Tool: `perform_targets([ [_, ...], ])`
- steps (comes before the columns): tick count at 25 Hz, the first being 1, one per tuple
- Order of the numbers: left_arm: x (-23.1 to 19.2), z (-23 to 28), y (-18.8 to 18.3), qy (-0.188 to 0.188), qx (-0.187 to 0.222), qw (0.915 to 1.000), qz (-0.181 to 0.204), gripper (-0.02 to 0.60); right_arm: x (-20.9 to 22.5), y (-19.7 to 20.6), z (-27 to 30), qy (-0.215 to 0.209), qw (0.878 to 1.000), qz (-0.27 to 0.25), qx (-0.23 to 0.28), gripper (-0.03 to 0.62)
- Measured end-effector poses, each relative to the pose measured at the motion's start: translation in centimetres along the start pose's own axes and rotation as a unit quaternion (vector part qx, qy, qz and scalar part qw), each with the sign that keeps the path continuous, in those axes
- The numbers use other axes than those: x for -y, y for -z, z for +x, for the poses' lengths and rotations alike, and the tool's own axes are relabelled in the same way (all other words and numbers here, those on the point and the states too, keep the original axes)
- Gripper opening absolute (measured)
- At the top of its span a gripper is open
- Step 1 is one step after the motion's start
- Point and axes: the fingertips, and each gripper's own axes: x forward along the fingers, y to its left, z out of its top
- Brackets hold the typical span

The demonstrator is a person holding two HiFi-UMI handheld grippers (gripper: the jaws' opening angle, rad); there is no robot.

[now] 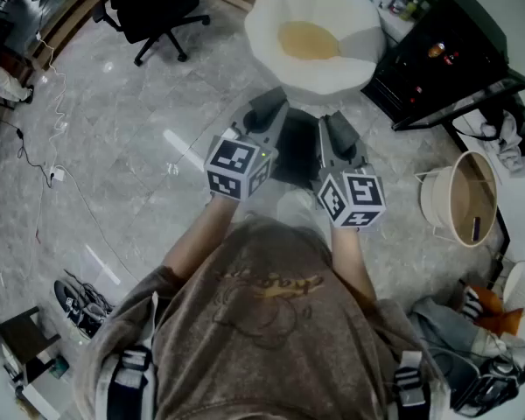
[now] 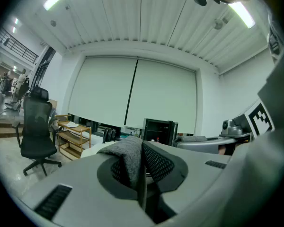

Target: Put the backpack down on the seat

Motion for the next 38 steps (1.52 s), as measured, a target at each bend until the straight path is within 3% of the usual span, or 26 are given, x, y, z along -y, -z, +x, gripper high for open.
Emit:
perform_targets([
  [8,0.4,0.6,0.4,-0.003,-0.013,0.9999,-0.001,0.032,0.8,0.1,0.1,-0.005,1.0,-0.002,-0.006,0.028],
  [15,0.9,2.7,0.7,-0.003,-0.026,0.9997,0.002,0.032,3.2,-0.2,0.8,-0.024,0.999,0.031,0.0,0.028],
  [28,0.7,10.9,-0.2,-0.016,-0.036,0.9992,-0.011,0.032,10.6,-2.4,4.8,-0.06,0.997,0.049,0.005,0.028],
  [32,0.6,13.9,-1.3,-0.02,-0.016,0.9997,-0.003,0.032,13.1,-3.5,6.2,-0.074,0.996,0.042,0.004,0.028],
  [38,0.3,17.8,-2.3,-0.029,-0.018,0.9994,-0.004,0.032,16.2,-5.0,8.1,-0.101,0.995,0.024,0.001,0.028],
])
